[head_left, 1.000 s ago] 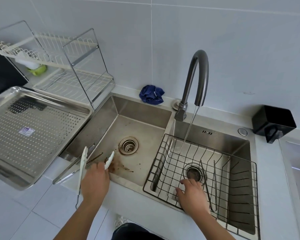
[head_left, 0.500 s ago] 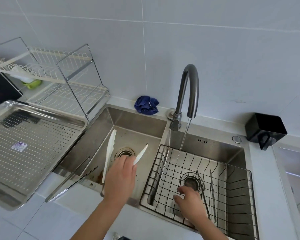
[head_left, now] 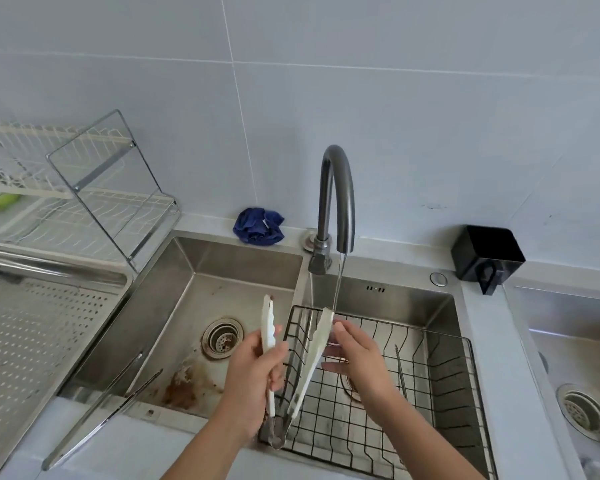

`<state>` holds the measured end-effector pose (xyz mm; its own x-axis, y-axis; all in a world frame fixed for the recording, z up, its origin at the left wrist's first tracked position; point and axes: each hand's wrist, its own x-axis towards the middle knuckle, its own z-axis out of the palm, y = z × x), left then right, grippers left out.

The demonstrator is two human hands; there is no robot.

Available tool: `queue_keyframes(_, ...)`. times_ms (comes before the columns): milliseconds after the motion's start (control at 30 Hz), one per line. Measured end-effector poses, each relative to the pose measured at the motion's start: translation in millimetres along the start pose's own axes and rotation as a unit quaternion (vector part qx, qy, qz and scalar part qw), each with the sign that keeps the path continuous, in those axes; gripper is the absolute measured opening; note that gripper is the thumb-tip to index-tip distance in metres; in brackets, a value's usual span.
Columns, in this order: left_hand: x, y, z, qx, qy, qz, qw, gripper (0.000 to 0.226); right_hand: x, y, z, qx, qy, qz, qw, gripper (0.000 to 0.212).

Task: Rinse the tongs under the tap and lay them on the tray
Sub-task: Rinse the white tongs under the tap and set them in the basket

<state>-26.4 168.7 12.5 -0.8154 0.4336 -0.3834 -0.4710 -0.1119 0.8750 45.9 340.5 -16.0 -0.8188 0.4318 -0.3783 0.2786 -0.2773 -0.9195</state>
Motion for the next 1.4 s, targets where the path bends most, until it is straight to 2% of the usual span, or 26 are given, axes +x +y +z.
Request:
queue_keyframes(100,-3,-1,0,0.137,0.022,0.035,0.99,0.025,-2,-6,10,0.005,0.012,-0.041,0.999,0.024)
queue_keyframes(200,-8,-3,3,0.212,0.017,0.059,0.975,0.032,4,-5,20,-0.053,0.072,-0.073,0.993,0.018)
queue_keyframes(333,-6,-15,2,0.298,-0.007,0.044,0.954,0.047,19,-14,25,-0.015,0.137,-0.067,0.988,0.024)
queue_keyframes(433,-3,-18,4,0.291,-0.028,0.015,0.956,0.047,26,-19,32,-0.033,0.11,-0.068,0.991,0.023)
queue_keyframes(500,-1,-18,1,0.303,-0.026,0.029,0.952,0.053,30,-20,35,-0.032,0.109,-0.068,0.991,0.027)
queue_keyframes(600,3,-16,-5,0.29,-0.035,0.031,0.956,0.044,34,-18,40,-0.042,0.13,-0.079,0.988,0.035)
queue_keyframes(700,6,-15,-12,0.284,-0.033,0.022,0.958,0.041,34,-15,47,-0.066,0.151,-0.107,0.981,0.03)
queue_keyframes(767,8,-15,-17,0.291,-0.036,0.019,0.956,0.042,36,-17,49,-0.036,0.16,-0.109,0.98,0.016)
queue_keyframes(900,13,-16,-20,0.304,-0.041,0.017,0.952,0.041,42,-22,49,0.012,0.179,-0.083,0.98,0.024)
queue_keyframes(1100,16,-16,-18,0.267,-0.039,-0.015,0.963,0.034,36,-9,52,-0.031,0.247,-0.125,0.96,0.02)
queue_keyframes(1200,15,-17,-12,0.248,-0.045,-0.034,0.967,0.03,41,-8,47,-0.04,0.238,-0.112,0.964,0.021)
queue_keyframes(1333,17,-15,-9,0.241,-0.043,-0.041,0.969,0.028,41,-7,48,0.056,0.189,-0.06,0.979,0.036)
queue_keyframes(1400,17,-15,-9,0.245,-0.049,-0.046,0.967,0.026,43,-10,44,0.038,0.183,-0.044,0.981,0.023)
